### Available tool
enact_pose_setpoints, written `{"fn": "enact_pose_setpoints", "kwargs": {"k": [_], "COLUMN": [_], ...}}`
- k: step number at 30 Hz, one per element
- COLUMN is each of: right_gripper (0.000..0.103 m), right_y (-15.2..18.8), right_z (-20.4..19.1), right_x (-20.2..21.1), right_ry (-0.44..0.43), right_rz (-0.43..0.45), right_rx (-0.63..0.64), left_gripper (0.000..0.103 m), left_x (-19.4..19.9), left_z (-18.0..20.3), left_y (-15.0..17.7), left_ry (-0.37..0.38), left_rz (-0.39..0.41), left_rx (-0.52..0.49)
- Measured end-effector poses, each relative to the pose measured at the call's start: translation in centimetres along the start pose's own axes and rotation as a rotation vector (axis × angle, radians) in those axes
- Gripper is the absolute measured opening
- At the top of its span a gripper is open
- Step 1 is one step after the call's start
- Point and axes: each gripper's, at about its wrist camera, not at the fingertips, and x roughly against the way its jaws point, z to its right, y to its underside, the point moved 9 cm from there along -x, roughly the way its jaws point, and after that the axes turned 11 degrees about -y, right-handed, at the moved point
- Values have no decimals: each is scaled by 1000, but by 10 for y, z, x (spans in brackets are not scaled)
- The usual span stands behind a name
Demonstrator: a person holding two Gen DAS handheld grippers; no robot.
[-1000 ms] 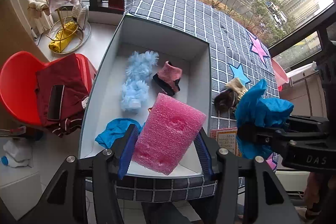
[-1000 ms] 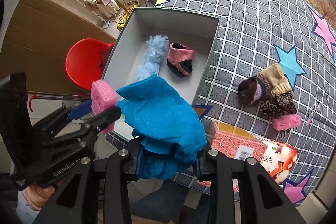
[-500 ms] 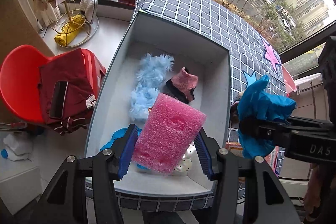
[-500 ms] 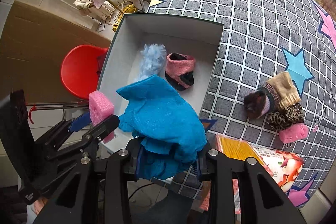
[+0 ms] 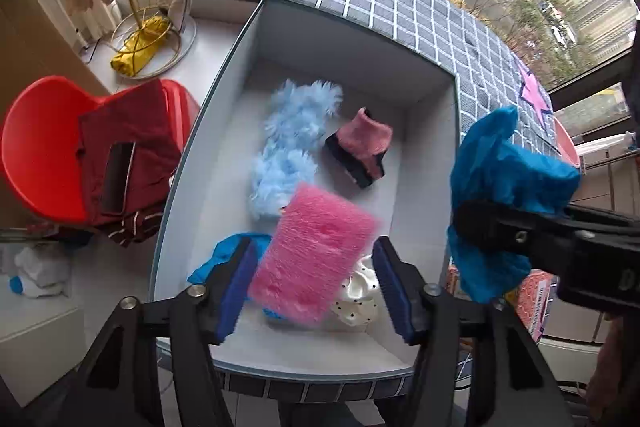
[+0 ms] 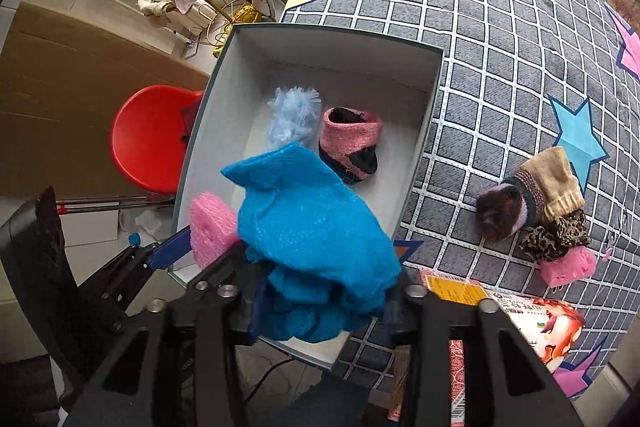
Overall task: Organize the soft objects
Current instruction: 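Open both tools to drop the sponge and blue cloth into the box, then move both tools back to the pile of soft items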
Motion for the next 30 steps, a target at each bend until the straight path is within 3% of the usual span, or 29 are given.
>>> {"fn": "enact_pose_setpoints", "kwargs": {"k": [3,5,8,9,10,21,22,30], "right_gripper": [48,70,76,83,103,103,103,103], "right_y": [0,0,0,0,-1,-2,-1,1], "right_z": [-2,-2,-2,-2,-1,13,15,69], "right_x": [-1,0,2,3,4,39,43,95], "right_ry": [1,-2,-10,-7,-2,-37,-40,-50], "right_rz": [-4,0,11,11,14,71,73,134], "right_rx": [6,6,5,5,5,-54,-59,-163], "left_gripper": [79,80,92,94,94,95,101,103], "left_x": [-3,-1,0,1,1,14,15,25], "left_z": [-2,-3,-3,-2,-2,12,16,62], "left_y": [3,2,0,-1,-2,-14,-14,-28], "left_ry": [-2,7,33,42,49,104,107,146], "left_rz": [-16,-3,7,8,10,27,25,32], "left_rx": [19,31,44,47,53,55,45,-46]}}
